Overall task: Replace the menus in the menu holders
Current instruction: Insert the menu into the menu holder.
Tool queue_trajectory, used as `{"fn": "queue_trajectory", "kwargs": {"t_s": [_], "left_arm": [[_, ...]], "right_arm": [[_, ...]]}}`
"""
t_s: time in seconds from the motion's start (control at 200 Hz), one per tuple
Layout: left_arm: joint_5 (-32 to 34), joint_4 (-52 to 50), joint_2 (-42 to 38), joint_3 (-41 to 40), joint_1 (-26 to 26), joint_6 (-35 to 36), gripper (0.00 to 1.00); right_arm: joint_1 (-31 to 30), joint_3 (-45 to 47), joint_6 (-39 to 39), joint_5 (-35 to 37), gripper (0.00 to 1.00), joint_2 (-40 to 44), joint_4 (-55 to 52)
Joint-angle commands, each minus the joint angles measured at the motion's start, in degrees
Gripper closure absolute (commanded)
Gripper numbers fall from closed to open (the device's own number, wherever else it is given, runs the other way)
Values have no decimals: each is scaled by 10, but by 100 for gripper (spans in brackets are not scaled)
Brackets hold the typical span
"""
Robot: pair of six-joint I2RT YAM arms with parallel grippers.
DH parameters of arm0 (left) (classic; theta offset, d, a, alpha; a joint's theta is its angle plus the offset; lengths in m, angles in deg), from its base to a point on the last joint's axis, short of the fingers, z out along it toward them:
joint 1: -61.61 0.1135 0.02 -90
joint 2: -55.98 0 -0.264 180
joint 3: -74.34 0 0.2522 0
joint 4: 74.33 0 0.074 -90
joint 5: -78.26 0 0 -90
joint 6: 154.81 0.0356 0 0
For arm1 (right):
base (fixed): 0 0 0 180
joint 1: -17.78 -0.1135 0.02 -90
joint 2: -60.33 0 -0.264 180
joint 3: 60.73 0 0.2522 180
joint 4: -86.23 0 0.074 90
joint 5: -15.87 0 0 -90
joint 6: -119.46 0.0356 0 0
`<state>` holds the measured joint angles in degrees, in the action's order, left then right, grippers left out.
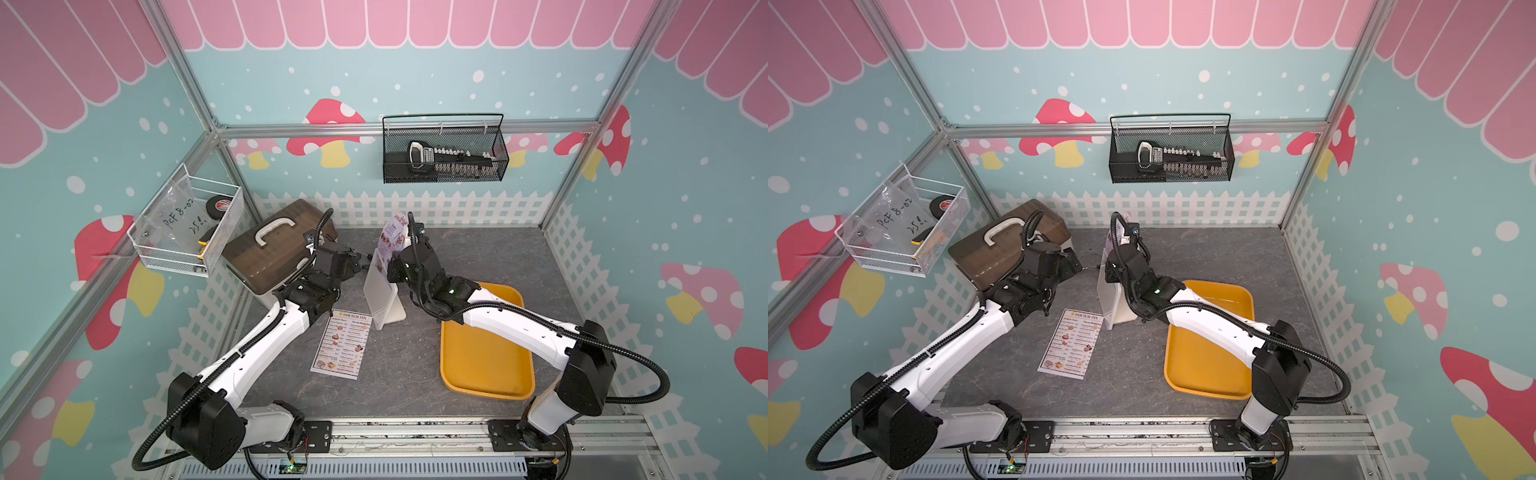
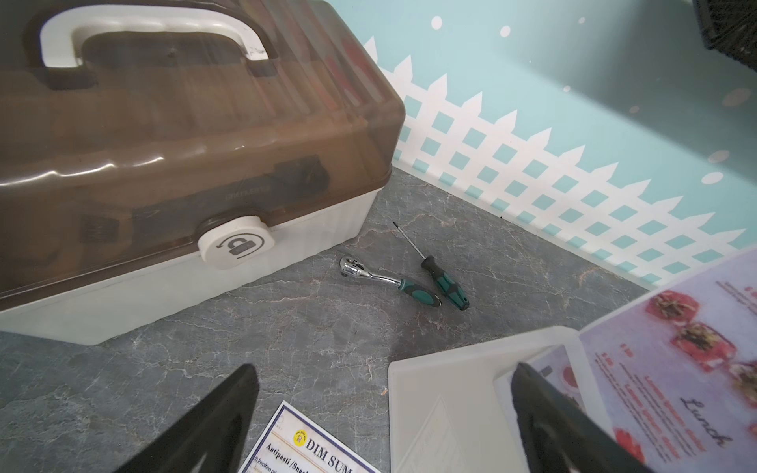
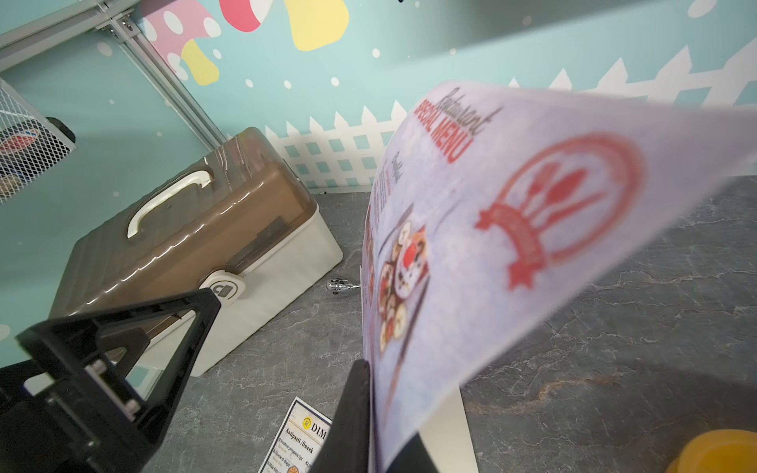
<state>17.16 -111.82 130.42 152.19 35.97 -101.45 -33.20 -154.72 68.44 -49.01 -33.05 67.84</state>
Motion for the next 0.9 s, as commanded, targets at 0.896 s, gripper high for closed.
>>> {"fn": "queue_trajectory", "kwargs": {"t_s": [0.896], "left_arm": [[20, -4, 14, 21, -3, 9, 3]], "right_arm": [[4, 78, 2, -25, 75, 47, 11]]}}
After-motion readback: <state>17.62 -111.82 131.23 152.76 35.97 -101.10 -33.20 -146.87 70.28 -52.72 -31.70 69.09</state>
